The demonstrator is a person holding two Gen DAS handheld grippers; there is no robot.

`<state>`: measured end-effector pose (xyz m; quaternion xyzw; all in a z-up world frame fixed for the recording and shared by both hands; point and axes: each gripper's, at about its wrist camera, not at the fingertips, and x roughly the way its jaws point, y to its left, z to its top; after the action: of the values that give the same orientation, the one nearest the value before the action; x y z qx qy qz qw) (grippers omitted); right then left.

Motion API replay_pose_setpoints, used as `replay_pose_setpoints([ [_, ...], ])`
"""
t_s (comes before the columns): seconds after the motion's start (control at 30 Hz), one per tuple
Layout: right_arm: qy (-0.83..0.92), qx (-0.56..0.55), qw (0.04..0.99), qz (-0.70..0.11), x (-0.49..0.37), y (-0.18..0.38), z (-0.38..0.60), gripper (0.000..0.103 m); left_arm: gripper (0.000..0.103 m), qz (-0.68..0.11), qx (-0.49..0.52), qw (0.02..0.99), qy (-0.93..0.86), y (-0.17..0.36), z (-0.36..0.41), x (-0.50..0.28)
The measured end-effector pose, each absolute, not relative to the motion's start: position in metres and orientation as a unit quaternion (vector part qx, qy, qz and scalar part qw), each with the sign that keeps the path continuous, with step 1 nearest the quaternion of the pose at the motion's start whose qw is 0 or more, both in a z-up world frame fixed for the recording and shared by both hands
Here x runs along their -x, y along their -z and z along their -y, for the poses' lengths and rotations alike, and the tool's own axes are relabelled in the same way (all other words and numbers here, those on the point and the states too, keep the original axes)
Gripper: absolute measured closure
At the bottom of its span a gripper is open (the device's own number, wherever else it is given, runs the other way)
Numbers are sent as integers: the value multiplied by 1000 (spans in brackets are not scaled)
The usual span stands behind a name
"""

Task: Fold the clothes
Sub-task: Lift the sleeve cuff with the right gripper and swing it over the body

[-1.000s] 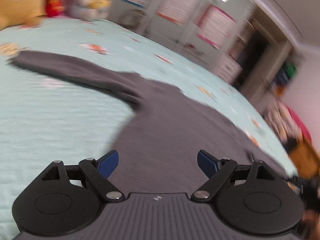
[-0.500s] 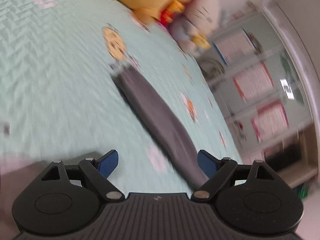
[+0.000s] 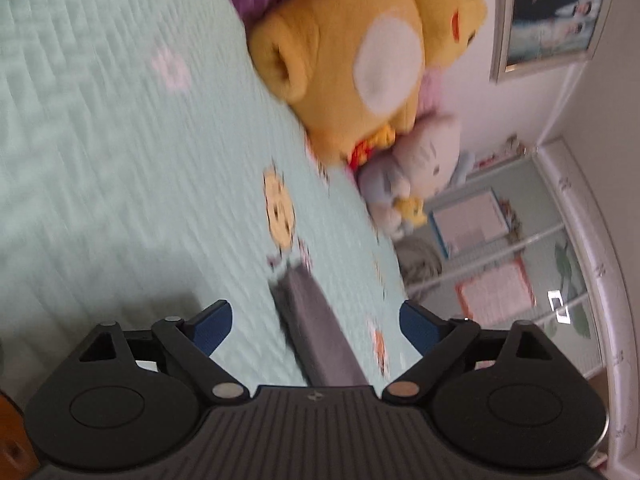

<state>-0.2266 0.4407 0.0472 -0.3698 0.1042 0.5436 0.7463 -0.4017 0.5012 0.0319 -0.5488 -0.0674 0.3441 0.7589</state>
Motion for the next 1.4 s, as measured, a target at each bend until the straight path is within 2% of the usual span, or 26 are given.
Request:
replay_pose_setpoints([
  [0.17, -530, 427, 729, -76, 238, -20, -492, 41, 8, 91, 547, 747, -367, -33, -501, 420],
  [0.3, -512, 466, 722, -9, 254, -3, -520, 38, 8, 97, 533, 744, -392, -32, -500, 420],
  [0.43, -511, 471, 719, 16, 251, 0, -542, 38, 8, 104, 519, 738, -418, -33, -506, 413],
  [0.47, -510, 465, 723, 7, 247, -2, -547, 44, 8, 104, 518, 737, -422, -33, -508, 412],
  [0.5, -508, 455, 732, -7, 241, -7, -548, 76, 8, 102, 515, 738, -425, -33, -509, 411],
  [0.53, -505, 444, 740, -22, 235, -12, -550, 101, 8, 99, 509, 740, -427, -34, -510, 409],
  [0.63, -495, 341, 798, -51, 213, -49, -526, 98, 8, 87, 491, 749, -435, -38, -511, 402],
  [0.7, -476, 213, 849, -85, 183, -93, -481, 98, 8, 81, 474, 765, -428, -44, -506, 396],
  [0.87, -355, -134, 915, -136, 105, -177, -280, 98, 8, 54, 387, 838, -381, -64, -476, 370],
  [0.97, -267, -252, 920, -138, 74, -180, -154, 98, 8, 22, 330, 888, -318, -77, -445, 348],
  [1.13, -194, -276, 920, -198, 42, -123, -43, 98, 8, -41, 263, 946, -188, -93, -382, 308],
  [1.27, -169, -251, 927, -223, 33, -83, -11, 98, 8, -110, 176, 971, -122, -97, -327, 279],
  [1.4, -176, -256, 922, -232, 16, -72, 2, 98, 8, -168, 75, 979, -88, -98, -286, 249],
])
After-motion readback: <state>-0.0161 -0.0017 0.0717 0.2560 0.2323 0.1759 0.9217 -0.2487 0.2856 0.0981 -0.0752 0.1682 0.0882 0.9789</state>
